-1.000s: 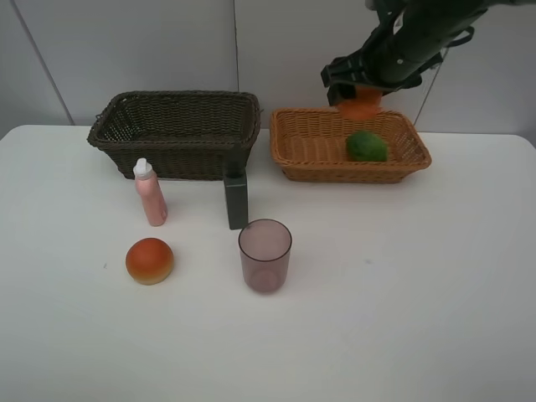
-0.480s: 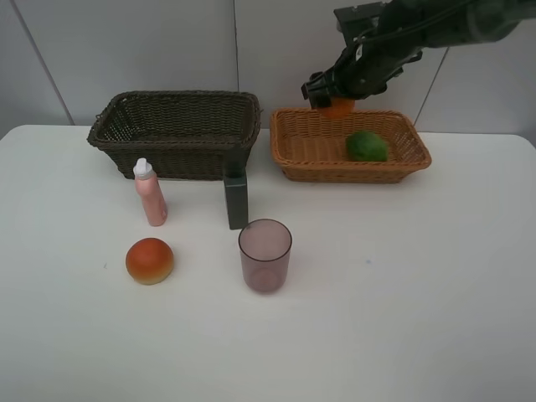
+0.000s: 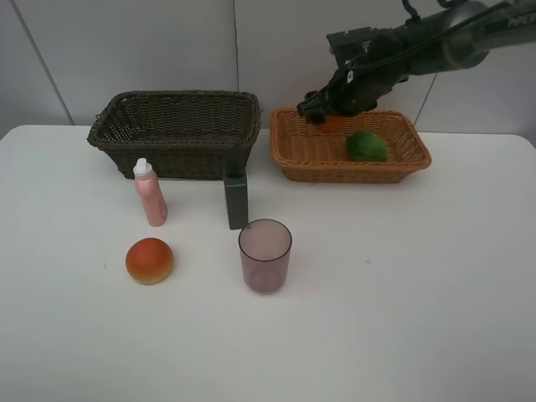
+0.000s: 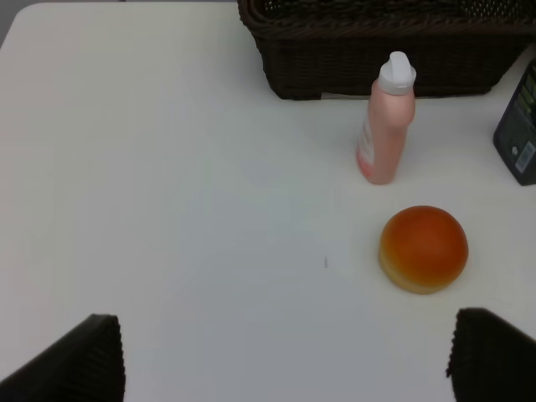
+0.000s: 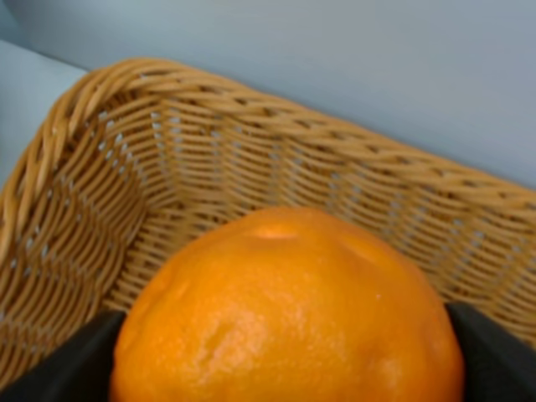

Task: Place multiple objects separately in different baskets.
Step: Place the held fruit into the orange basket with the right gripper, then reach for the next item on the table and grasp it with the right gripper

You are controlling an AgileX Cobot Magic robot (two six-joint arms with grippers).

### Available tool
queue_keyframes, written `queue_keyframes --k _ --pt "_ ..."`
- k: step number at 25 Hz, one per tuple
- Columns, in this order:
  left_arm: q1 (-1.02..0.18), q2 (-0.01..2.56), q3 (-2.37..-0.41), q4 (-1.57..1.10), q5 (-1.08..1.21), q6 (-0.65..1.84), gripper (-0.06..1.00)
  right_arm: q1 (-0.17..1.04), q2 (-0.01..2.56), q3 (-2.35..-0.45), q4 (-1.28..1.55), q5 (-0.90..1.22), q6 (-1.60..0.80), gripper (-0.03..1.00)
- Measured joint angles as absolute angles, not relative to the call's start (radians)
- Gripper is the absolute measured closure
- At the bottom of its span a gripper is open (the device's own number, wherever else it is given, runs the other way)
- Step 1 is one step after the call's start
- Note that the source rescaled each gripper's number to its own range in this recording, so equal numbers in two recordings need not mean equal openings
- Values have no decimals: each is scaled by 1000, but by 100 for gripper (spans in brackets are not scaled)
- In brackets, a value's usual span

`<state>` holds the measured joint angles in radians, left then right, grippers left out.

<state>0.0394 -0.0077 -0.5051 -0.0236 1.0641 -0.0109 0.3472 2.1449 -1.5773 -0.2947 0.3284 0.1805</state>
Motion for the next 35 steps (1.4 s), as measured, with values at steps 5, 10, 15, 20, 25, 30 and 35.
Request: queue_keyframes --k 5,10,15,20,25,30,35 --pt "39 -8 -505 -24 1064 -11 -6 347 2159 -1578 -294 219 171 0" --pt "39 -8 -505 -24 1064 -11 -6 347 2159 -1579 -294 207 171 -3" --pt "39 -8 -505 -24 1064 -11 -6 347 2159 -1579 -294 224 171 -3" --pt "39 -8 -505 -24 1064 -11 -6 347 2159 -1579 -286 237 171 -3" --pt "39 -8 -505 -24 1064 -11 -6 347 2159 -1579 -269 242 171 -3" --pt "39 -8 -505 -24 1064 -11 -6 347 2159 -1579 -238 260 171 -3" --pt "39 -8 -505 -24 1064 -11 -6 347 2158 -1579 -236 314 171 -3"
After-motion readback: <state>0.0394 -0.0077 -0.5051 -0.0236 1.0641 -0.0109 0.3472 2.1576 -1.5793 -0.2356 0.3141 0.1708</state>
